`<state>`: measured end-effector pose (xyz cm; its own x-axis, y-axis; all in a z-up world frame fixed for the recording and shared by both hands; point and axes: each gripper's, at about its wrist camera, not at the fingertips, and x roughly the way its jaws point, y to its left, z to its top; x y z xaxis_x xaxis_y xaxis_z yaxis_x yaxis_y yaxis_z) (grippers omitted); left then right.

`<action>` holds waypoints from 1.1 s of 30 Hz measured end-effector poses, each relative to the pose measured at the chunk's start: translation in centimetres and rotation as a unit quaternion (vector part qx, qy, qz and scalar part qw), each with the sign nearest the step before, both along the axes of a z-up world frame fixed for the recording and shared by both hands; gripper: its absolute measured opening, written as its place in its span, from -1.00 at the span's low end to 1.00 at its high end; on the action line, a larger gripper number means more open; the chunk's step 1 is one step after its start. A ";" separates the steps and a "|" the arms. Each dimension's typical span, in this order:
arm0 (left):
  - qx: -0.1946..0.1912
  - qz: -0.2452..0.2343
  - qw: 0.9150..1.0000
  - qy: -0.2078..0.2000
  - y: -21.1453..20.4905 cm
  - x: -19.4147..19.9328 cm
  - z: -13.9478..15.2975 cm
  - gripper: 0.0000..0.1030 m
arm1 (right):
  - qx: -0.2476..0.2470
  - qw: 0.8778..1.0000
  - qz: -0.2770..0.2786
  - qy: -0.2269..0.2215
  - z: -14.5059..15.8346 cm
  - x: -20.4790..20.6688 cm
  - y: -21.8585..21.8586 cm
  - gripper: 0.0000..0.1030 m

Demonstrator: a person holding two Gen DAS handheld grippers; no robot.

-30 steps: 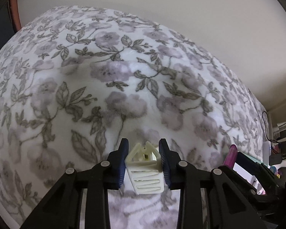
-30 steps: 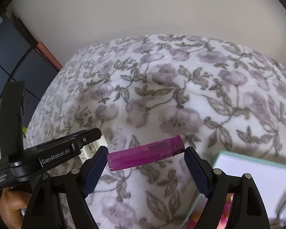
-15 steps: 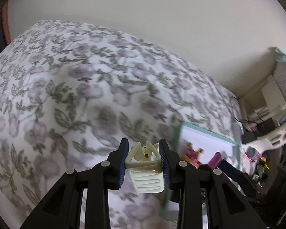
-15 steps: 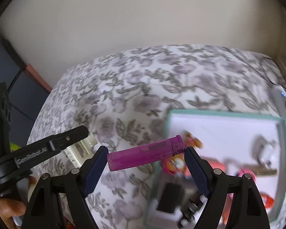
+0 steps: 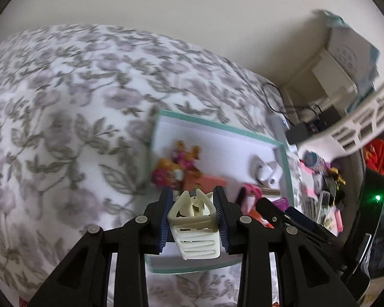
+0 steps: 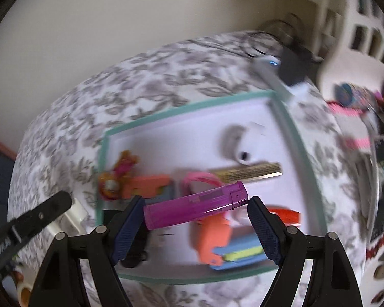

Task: Organize rigid objects
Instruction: 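Carry the adapter and lighter into the tray and open both tools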

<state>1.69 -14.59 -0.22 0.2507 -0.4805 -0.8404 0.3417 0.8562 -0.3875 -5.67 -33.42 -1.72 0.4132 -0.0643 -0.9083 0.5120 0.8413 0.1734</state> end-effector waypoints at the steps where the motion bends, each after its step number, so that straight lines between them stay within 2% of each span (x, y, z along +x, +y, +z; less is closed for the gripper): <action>1: -0.006 -0.008 1.000 0.001 -0.6 -0.3 0.0 -0.34 | -0.006 1.000 -0.006 0.006 -0.1 -0.2 -0.4 0.63; 4: -0.021 -0.024 0.999 0.009 -2.1 -0.7 -0.4 -0.34 | -0.023 0.999 -0.015 0.025 -0.5 -0.4 -0.8 0.63; 10: -0.020 -0.035 0.999 0.007 -4.1 -0.5 -1.4 -0.34 | -0.021 0.998 -0.009 0.050 -1.9 -0.6 -1.1 0.63; 22: -0.031 -0.037 0.999 0.012 -5.2 0.7 -2.4 -0.31 | -0.021 0.998 0.014 0.062 -2.8 0.2 0.0 0.63; 24: -0.023 -0.034 0.999 0.006 -4.9 0.6 -2.3 -0.08 | -0.025 0.998 0.017 0.060 -2.7 0.2 0.2 0.63; 31: 0.026 -0.006 0.999 -0.023 -2.4 0.8 -1.8 0.28 | -0.032 0.997 0.020 0.069 -3.0 0.4 0.6 0.64; 33: 0.045 0.002 0.998 -0.032 -1.6 0.9 -1.9 0.45 | -0.038 0.997 0.021 0.070 -3.0 0.4 0.8 0.74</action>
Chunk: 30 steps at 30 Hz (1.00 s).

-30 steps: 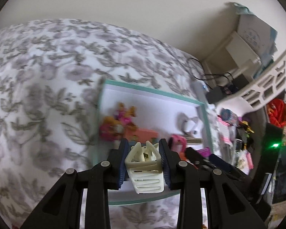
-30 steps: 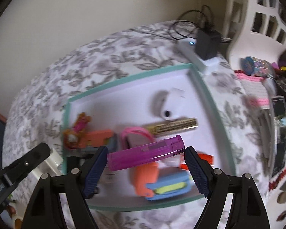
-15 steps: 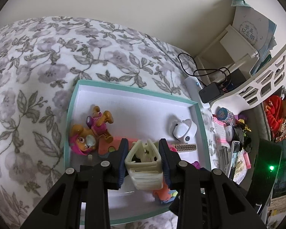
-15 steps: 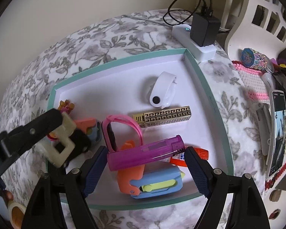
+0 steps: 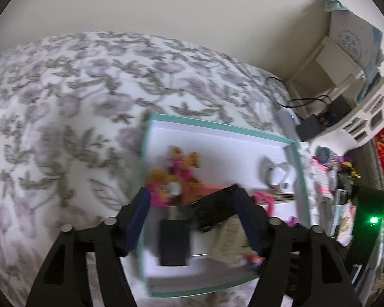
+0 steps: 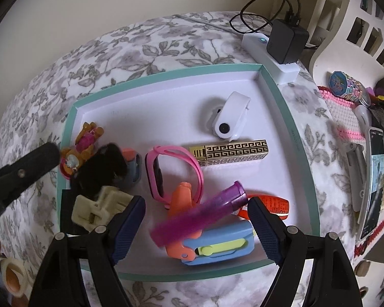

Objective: Organize rigid objects

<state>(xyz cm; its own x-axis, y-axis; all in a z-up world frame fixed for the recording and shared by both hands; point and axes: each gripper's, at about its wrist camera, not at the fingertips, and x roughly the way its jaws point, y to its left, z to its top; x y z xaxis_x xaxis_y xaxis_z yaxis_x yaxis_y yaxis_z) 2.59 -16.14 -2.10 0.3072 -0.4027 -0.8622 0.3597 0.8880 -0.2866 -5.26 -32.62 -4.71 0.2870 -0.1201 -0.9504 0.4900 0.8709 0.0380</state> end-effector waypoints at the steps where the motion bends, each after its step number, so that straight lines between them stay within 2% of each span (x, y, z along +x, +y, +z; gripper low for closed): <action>1: 0.010 0.002 1.000 -0.004 0.4 0.0 -0.1 0.50 | -0.004 1.000 0.001 0.000 0.0 0.0 0.1 0.77; 3: 0.039 0.007 0.999 -0.013 1.3 0.1 -0.4 0.68 | -0.011 1.000 0.004 0.002 0.0 0.1 0.3 0.91; 7: 0.076 0.019 0.997 -0.028 2.7 0.2 -0.7 0.73 | -0.019 1.000 0.004 0.007 -0.1 -0.1 0.5 0.93; 10: 0.094 0.032 0.994 -0.035 3.9 0.2 -0.8 0.93 | -0.018 1.000 0.002 0.002 0.1 -0.3 0.6 0.93; 14: 0.108 0.041 0.992 -0.042 5.3 -0.1 -0.7 0.94 | -0.018 1.000 -0.003 -0.010 1.0 -0.8 0.9 0.94; 19: 0.114 0.045 0.991 -0.052 6.7 -0.9 -0.1 0.94 | -0.023 0.999 -0.004 -0.024 2.4 -1.3 1.8 0.94; 30: 0.091 0.030 0.994 -0.051 8.4 -3.0 1.1 0.94 | -0.041 0.998 0.011 -0.053 4.9 -2.3 3.9 0.94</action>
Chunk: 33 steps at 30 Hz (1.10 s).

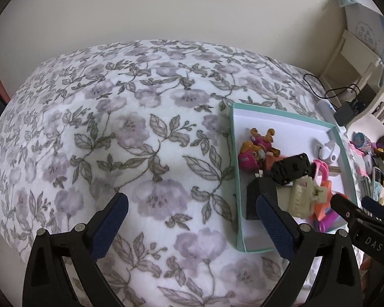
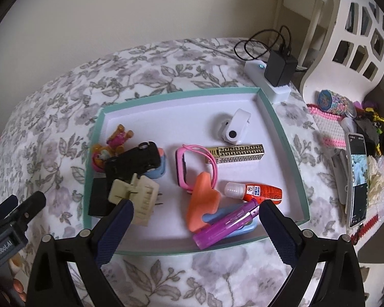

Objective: Organize rigid objects

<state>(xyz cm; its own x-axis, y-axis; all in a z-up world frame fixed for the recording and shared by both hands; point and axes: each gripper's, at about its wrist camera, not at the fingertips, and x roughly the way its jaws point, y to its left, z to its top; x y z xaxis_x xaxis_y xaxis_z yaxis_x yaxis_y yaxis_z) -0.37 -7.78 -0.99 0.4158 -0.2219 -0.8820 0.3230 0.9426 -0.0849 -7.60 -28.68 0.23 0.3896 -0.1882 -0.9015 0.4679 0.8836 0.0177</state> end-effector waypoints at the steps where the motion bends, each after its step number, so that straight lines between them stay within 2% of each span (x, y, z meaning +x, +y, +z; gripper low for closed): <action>1: -0.004 -0.002 1.000 0.000 0.1 -0.2 0.2 0.94 | -0.001 1.000 0.001 -0.002 0.1 -0.1 0.1 0.94; 5: -0.015 -0.002 1.000 -0.018 0.5 -0.8 1.1 0.94 | -0.008 1.000 0.006 -0.009 0.6 -0.4 0.5 0.94; 13: -0.010 0.005 0.999 -0.045 0.9 -1.5 2.3 0.94 | -0.018 1.000 0.011 -0.022 1.5 -0.8 1.3 0.94; 33: 0.025 0.016 0.999 -0.030 0.8 -1.6 1.7 0.94 | -0.022 0.999 0.016 -0.036 2.1 -0.7 1.5 0.95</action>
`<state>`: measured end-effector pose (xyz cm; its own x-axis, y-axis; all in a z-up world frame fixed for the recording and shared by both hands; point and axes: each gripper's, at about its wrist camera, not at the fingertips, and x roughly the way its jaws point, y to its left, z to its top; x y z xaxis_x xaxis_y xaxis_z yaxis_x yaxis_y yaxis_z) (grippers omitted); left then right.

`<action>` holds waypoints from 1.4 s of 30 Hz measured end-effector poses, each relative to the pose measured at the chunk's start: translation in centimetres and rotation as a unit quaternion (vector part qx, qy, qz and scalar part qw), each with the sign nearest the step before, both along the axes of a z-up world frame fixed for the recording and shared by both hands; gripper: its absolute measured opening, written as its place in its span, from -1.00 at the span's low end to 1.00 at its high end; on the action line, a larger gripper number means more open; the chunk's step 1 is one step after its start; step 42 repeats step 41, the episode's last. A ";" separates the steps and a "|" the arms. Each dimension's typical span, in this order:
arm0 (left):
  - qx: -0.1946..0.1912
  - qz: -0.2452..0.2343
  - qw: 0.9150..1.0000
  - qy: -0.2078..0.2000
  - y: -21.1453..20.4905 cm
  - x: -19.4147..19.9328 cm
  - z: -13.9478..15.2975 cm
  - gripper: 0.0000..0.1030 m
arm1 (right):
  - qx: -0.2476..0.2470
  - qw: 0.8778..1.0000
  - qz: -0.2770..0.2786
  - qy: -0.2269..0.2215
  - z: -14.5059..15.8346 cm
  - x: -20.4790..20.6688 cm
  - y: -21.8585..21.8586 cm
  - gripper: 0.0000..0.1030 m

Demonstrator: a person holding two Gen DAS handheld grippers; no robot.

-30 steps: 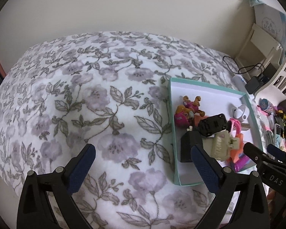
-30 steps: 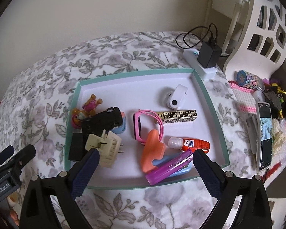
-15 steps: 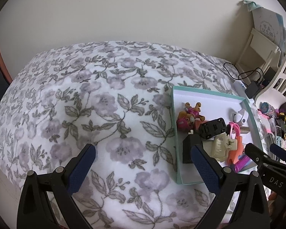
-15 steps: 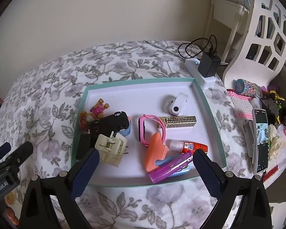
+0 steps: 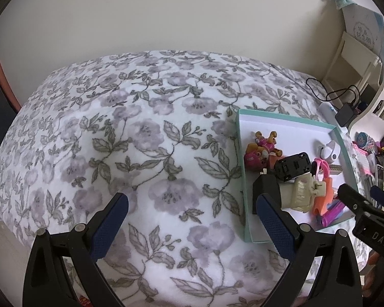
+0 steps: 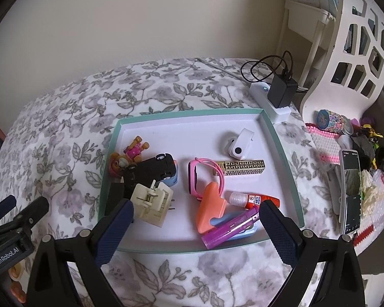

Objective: Organize rigid objects

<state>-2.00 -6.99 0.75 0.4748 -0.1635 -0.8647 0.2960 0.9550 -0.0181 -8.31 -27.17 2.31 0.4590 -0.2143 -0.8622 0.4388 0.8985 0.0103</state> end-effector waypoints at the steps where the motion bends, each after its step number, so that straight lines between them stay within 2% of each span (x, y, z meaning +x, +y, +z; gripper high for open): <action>1: 0.004 0.001 1.000 0.001 0.0 0.0 -0.1 0.94 | 0.000 1.000 0.000 0.000 0.0 0.0 0.0 0.95; 4: 0.017 0.003 1.000 0.003 -0.2 0.0 -0.2 0.94 | 0.000 1.000 0.000 0.000 0.0 0.0 0.0 0.95; 18: 0.027 0.012 1.000 0.005 -0.1 0.3 -0.5 0.94 | 0.000 1.000 0.002 -0.001 0.1 0.1 0.0 0.95; 36: 0.035 0.018 0.999 0.005 0.1 0.3 -0.6 0.94 | 0.002 1.000 0.003 -0.001 0.0 0.1 -0.3 0.94; 42: 0.023 0.018 1.000 -0.002 0.3 0.2 -0.1 0.94 | 0.002 1.000 0.002 -0.001 -0.1 0.1 -0.2 0.94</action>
